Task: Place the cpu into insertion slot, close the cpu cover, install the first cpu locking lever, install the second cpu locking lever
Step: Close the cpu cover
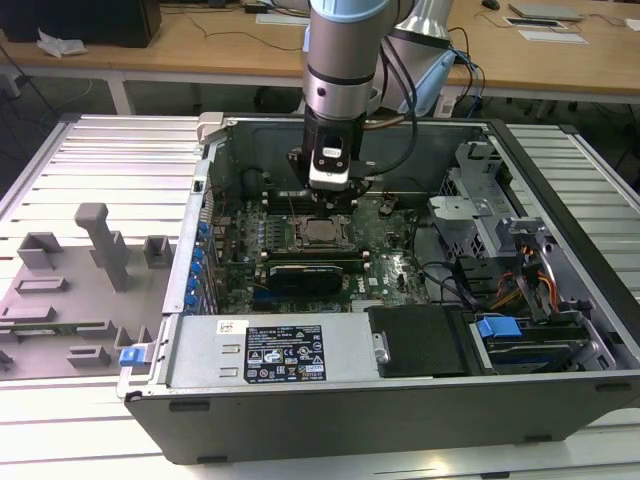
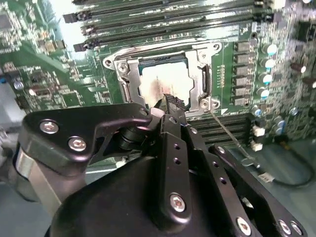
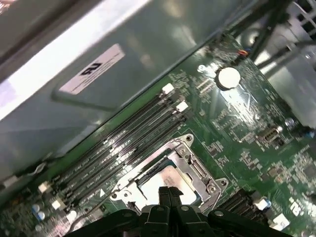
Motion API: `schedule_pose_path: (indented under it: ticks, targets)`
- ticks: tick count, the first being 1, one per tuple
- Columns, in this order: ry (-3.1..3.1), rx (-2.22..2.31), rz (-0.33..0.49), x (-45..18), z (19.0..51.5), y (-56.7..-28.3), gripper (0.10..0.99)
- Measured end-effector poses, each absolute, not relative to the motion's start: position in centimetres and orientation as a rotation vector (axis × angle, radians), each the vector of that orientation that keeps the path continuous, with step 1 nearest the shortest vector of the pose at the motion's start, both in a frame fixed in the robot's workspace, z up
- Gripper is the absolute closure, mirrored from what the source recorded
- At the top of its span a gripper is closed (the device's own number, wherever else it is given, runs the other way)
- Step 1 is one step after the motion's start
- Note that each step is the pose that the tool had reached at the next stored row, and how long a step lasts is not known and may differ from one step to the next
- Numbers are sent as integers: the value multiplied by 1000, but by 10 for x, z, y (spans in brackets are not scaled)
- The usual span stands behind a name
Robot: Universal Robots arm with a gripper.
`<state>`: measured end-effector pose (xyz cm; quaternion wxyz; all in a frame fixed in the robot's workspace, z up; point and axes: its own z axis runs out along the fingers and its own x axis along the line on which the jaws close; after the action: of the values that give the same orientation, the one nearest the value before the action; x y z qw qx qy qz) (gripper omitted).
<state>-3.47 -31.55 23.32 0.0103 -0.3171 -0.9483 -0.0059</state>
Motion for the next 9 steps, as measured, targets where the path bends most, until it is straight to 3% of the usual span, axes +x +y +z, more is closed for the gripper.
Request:
schedule_pose_path:
  ticks: [9]
  targets:
    - [-3073,-590,-18,-35,233,-315,980]
